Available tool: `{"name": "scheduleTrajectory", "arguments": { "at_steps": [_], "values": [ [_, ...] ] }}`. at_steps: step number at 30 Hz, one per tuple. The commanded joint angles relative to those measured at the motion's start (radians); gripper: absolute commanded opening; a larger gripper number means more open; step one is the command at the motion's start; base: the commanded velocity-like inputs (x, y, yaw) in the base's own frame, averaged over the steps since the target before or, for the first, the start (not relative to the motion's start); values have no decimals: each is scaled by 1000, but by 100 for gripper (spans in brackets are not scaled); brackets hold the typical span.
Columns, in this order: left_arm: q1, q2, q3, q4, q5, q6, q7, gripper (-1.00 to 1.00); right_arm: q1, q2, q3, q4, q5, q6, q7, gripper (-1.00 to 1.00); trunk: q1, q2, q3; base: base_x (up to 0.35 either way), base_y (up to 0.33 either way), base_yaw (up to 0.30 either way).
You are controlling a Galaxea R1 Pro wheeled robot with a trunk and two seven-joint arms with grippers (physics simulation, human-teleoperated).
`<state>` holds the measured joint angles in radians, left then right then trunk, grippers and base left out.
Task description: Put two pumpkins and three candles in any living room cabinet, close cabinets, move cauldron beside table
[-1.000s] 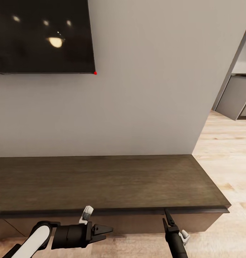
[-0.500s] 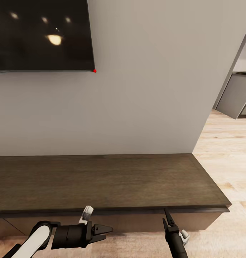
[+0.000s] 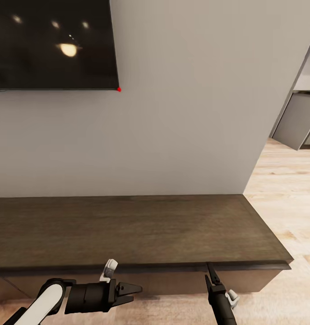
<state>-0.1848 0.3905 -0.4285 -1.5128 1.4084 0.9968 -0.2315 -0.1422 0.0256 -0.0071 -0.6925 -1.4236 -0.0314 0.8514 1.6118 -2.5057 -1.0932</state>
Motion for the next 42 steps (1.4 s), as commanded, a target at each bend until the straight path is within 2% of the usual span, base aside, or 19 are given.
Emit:
{"name": "scheduleTrajectory", "arguments": {
  "at_steps": [1, 33, 34, 42],
  "values": [
    [-1, 1, -1, 0, -8, 0, -9, 100, 0, 0, -1, 1, -2, -2, 3, 100, 0, 0, -1, 29, 0, 0],
    [-1, 1, -1, 0, -9, 0, -9, 100, 0, 0, -1, 1, 4, -8, -7, 100, 0, 0, -1, 6, 0, 0],
    [-1, 0, -1, 0, -9, 0, -9, 100, 0, 0, -1, 1, 4, -8, -7, -100, 0, 0, -1, 0, 0, 0],
    [-1, 0, -1, 1, -9, 0, -9, 100, 0, 0, 0, 0, 3, -8, -8, -100, 0, 0, -1, 0, 0, 0]
  ]
}}
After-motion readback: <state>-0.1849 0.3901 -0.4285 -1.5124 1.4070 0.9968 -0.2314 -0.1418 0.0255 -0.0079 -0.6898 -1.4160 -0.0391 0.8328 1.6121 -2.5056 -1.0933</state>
